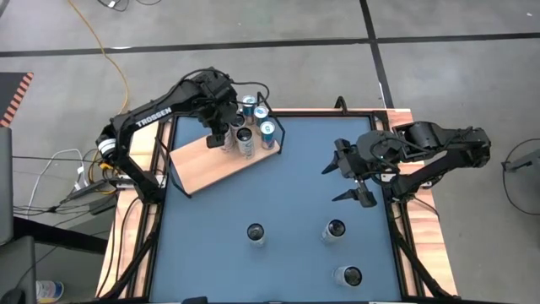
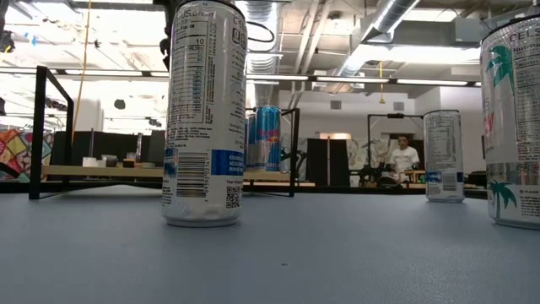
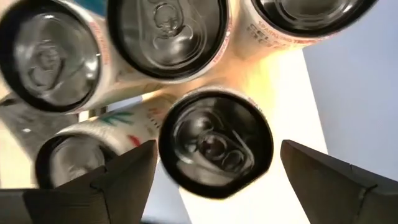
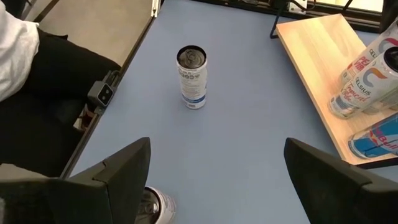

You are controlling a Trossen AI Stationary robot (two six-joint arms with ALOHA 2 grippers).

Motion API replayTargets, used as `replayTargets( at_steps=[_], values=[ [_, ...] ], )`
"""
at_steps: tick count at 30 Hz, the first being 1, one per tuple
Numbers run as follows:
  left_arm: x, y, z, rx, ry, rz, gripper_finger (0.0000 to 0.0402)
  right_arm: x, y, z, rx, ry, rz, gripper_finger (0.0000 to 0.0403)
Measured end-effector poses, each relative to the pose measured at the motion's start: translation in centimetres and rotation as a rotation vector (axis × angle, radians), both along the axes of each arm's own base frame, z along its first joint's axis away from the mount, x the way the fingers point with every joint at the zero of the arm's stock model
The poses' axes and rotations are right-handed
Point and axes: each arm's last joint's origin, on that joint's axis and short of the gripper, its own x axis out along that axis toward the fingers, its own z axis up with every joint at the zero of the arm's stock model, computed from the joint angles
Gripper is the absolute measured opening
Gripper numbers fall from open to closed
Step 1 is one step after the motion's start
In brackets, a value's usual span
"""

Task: Place canned beverage on shelf
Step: Put the top white and pink soda can on the shelf aligned with the other white and pink soda can

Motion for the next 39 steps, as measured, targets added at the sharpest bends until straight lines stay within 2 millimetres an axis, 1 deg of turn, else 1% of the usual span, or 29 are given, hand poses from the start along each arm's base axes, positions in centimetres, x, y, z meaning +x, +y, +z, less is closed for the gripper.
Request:
replayTargets(
  at_steps=[6, 9, 13, 17, 20, 23, 26, 29, 31, 33, 36, 39],
  values=[
    [-0.1, -0.6, 1.8, 0.054, 0.028, 0.023, 0.0328, 0.0, 0.0, 0.0, -0.001, 0.002, 0.0, 0.0349],
    [0.0, -1.4, 3.3, 0.058, -0.002, 0.03, 0.0328, 0.0, 0.0, 0.0, -0.001, 0.003, 0.001, 0.0349],
    [0.1, -3.0, 5.8, 0.106, -0.079, 0.063, 0.0322, 0.0, 0.0, 0.0, 0.001, 0.007, -0.001, 0.0349],
    [-0.1, -5.4, 7.4, 0.163, -0.216, 0.05, 0.0291, -0.2, 0.0, -0.2, 0.017, 0.034, -0.019, 0.0349],
    [-0.8, -7.4, 7.6, 0.225, -0.314, 0.035, 0.025, -0.3, 0.0, -0.4, 0.026, 0.058, -0.03, 0.0349],
    [-1.8, -9.1, 6.3, 0.263, -0.383, 0.056, 0.0195, -0.4, 0.0, -0.5, 0.024, 0.075, -0.032, 0.0349],
    [-2.8, -10.4, 3.6, 0.256, -0.444, 0.06, 0.0132, -0.4, 0.0, -0.5, 0.024, 0.076, -0.032, 0.0349],
    [-3.3, -11.0, 0.9, 0.285, -0.463, 0.066, 0.0065, -0.4, 0.0, -0.5, 0.024, 0.076, -0.032, 0.0349],
    [-3.6, -11.1, -0.3, 0.309, -0.463, 0.079, 0.0023, -0.4, 0.0, -0.5, 0.024, 0.076, -0.032, 0.0349],
    [-3.6, -11.1, -1.2, 0.315, -0.463, 0.083, 0.0008, -0.4, 0.0, -0.5, 0.026, 0.076, -0.034, 0.0349],
    [-3.4, -11.1, -2.4, 0.311, -0.447, 0.094, 0.0009, -0.4, 0.0, -0.5, 0.035, 0.075, -0.043, 0.0349],
    [-3.3, -11.0, -2.9, 0.321, -0.434, 0.094, 0.0003, -0.2, 0.0, -0.6, 0.036, 0.084, -0.045, 0.0349]
  ],
)
